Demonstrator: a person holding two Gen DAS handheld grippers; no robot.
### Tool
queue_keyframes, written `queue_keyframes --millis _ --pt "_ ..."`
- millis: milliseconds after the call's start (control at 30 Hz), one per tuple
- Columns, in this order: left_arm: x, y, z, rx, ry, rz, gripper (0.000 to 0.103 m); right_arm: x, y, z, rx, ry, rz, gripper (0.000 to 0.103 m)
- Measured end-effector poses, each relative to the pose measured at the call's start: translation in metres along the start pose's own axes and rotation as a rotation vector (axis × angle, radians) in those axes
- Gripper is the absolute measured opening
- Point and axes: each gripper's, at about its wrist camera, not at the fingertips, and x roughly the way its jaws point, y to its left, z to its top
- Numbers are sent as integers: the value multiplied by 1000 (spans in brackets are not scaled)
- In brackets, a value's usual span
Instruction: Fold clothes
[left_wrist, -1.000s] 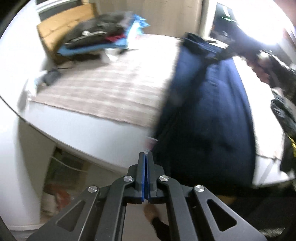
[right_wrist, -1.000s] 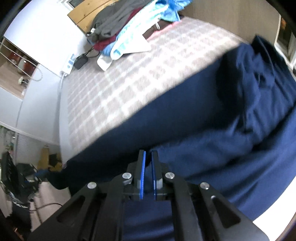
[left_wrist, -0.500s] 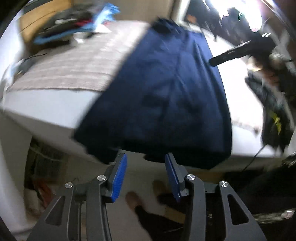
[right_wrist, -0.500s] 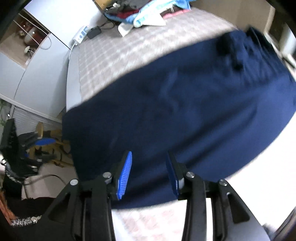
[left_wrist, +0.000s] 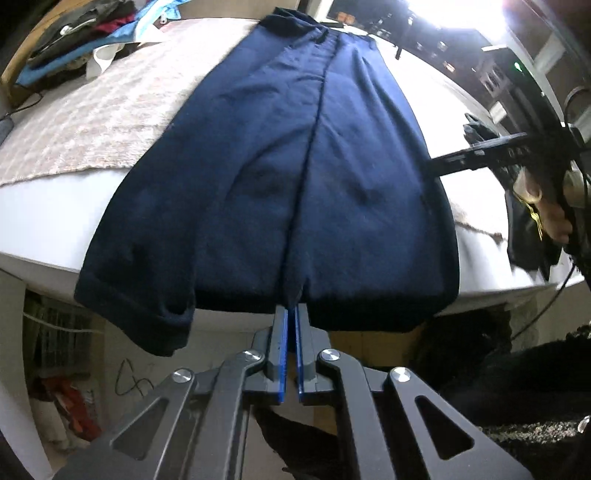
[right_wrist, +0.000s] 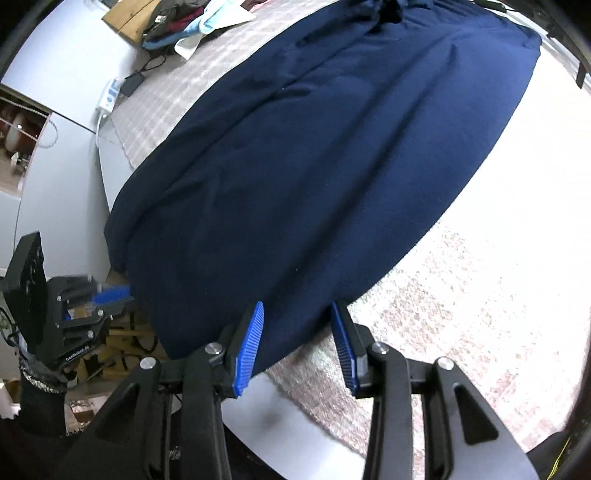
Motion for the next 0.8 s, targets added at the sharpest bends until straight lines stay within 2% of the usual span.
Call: queue_keyframes --millis 67,100,167,300,400,500,567,667,733,800 --pt "-5 -1 0 -2 3 -30 3 -1 -1 -2 -6 -12 -12 8" --pt "-10 -3 0 2 1 -38 3 -2 -4 -3 1 -10 -1 3" --pt "-20 -6 3 12 -11 -57 3 -8 -12 -3 34 -22 42 3" --pt "-41 -5 10 -6 -40 -141 3 -30 -22 -5 66 -52 95 2" --pt "-52 1 17 -21 -47 -206 3 -49 -28 -7 73 -62 111 2" --pt "-46 -1 16 -26 -34 -252 3 -59 -29 -18 77 -63 96 2" --pt "-34 -4 10 -22 -5 -234 3 -50 -26 -22 89 -55 93 2" --pt "-8 7 -1 -55 72 -164 3 -16 -14 -27 97 0 65 3" --pt "-2 9 -6 -51 100 -111 3 2 -13 -29 98 84 58 3" --pt "-11 8 -9 -40 91 -60 4 -5 -16 -30 92 100 72 4"
